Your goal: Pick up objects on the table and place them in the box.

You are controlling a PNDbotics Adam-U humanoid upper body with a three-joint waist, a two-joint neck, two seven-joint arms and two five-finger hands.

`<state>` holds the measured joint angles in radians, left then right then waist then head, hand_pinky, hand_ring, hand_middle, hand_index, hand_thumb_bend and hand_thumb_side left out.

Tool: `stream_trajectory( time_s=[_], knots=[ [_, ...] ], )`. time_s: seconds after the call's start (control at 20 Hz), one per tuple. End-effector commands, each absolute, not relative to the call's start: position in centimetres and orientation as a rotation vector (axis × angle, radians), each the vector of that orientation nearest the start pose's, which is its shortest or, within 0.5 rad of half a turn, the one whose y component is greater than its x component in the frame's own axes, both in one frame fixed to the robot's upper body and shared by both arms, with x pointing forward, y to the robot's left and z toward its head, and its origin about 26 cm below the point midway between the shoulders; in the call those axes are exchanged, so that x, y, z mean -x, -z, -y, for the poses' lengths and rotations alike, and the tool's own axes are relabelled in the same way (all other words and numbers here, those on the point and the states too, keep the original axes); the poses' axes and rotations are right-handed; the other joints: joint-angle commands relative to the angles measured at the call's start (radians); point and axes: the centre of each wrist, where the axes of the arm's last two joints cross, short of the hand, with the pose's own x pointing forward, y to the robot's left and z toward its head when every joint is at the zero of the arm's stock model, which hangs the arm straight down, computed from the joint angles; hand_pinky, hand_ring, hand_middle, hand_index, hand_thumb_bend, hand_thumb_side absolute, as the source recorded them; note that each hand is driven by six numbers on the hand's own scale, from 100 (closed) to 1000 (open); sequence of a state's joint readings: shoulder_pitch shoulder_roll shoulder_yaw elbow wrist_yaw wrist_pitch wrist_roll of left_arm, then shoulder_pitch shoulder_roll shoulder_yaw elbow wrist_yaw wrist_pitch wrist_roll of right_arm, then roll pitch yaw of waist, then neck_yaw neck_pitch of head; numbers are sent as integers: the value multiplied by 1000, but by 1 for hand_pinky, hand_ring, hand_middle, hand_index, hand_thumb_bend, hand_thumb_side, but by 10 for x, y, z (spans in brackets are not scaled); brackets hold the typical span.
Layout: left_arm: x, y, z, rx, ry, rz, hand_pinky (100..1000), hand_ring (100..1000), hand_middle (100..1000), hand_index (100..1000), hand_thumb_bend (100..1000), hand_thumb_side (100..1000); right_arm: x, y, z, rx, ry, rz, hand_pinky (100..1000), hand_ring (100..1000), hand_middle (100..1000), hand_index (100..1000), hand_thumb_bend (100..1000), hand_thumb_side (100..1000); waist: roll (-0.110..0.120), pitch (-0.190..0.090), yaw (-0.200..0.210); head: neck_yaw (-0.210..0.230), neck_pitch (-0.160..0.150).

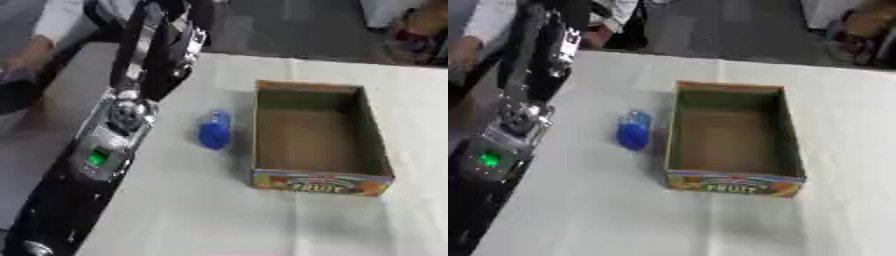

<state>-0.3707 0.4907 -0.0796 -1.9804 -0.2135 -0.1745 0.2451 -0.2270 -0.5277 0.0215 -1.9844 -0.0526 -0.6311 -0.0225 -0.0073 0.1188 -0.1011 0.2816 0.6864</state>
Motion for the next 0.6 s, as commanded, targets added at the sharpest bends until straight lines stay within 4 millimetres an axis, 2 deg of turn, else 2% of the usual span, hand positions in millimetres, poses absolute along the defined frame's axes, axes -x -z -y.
stream_trajectory(
  time_s=[0.05,0.6],
  knots=[
    [-303,-234,-263,-544,502,2571,620,697,838,887,199,840,-290,-204,295,-131,820,-3306,221,506,500,596,100,895,1,-10,-1,9,-11],
    [-303,-234,-263,-543,513,2571,623,698,838,890,224,834,-290,-204,296,-136,818,-3306,221,506,500,596,100,895,1,-9,-8,3,-13]
  ],
)
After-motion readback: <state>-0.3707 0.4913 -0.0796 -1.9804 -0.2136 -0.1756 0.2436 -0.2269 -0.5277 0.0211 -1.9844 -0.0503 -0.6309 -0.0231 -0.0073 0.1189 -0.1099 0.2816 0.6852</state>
